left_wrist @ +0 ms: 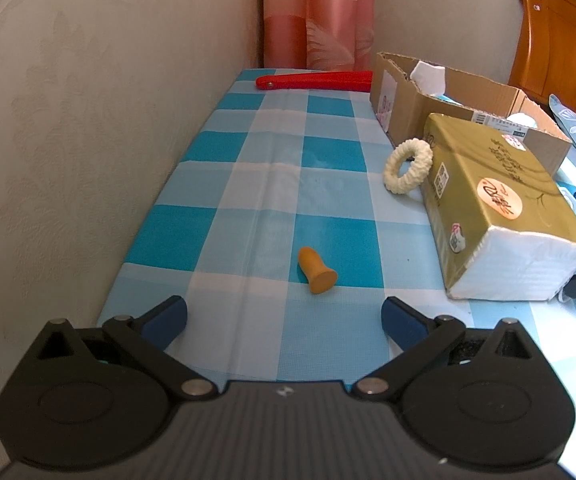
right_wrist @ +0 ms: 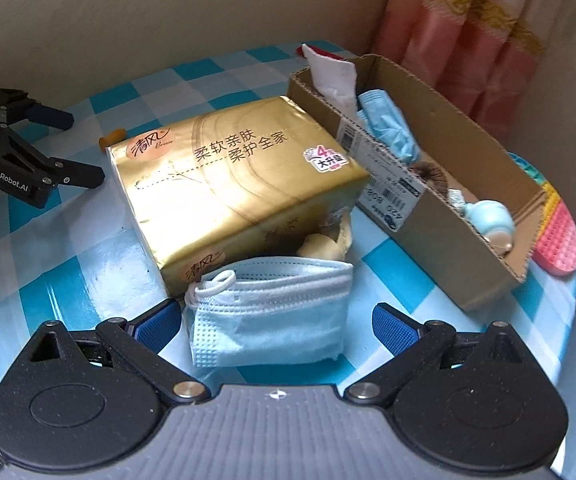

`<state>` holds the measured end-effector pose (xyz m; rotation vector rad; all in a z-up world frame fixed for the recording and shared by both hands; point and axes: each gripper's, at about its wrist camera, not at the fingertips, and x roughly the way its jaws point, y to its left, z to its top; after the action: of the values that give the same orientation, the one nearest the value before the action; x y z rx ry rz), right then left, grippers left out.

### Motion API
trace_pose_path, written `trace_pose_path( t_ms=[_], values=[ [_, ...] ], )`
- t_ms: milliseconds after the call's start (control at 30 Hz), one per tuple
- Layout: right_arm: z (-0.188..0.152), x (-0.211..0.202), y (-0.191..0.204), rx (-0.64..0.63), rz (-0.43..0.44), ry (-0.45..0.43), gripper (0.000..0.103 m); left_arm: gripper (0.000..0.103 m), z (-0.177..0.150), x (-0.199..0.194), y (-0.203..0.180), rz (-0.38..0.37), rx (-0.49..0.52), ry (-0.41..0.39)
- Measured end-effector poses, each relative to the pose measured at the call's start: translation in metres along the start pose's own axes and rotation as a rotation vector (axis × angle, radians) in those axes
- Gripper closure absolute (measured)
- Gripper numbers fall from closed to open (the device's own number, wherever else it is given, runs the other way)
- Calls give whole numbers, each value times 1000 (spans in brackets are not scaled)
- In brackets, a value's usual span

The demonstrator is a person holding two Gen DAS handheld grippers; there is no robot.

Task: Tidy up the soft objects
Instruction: 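Move the left tool toward the orange cone-shaped object while the right reaches the blue mask, then close the left tool on the orange object while the right grips the blue face mask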

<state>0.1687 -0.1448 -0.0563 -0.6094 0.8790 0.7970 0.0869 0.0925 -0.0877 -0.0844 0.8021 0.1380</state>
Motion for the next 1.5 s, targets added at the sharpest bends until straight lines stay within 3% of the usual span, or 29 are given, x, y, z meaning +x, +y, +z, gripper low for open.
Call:
trace_pose_path(
  t_ms=[133,367,600,900,1067,1200,1500],
  values=[
    [0,6,-1,-10,16,17,17,0,-1,0,0,-1,0,-4],
    [-7,-6,-1,36,18,16,22,0,-1,0,0,-2,1,-7],
    [-24,-24,14,96,-6,80,21,0,-1,1,1,-9,7,-11],
    [-44,-30,31,211,-21,41,6,4,1,-9,4,17,7,-39],
    [-49,-31,35,254,-4,23,5,8,3,-18,5,68,48,-79],
    [-51,-29,36,266,-3,25,5,20,2,-10,6,70,61,-51],
    [-57,-27,39,273,-6,23,1,22,11,6,8,34,47,-48]
  ],
)
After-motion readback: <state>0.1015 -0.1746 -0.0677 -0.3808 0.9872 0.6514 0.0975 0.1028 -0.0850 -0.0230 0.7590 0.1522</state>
